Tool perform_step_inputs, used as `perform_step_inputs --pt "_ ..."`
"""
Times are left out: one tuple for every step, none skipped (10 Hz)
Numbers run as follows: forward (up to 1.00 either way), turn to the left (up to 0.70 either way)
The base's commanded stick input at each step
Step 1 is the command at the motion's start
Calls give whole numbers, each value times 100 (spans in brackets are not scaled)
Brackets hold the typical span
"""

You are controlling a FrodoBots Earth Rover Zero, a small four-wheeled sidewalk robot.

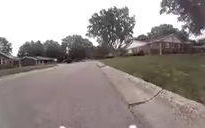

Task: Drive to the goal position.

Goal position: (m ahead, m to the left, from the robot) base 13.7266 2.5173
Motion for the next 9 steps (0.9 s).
perform_step_inputs --pt "100 6" --pt "100 4" --pt "100 2" --pt "100 0" --pt "100 0" --pt "100 0" --pt "100 0" --pt "100 0" --pt "100 0"
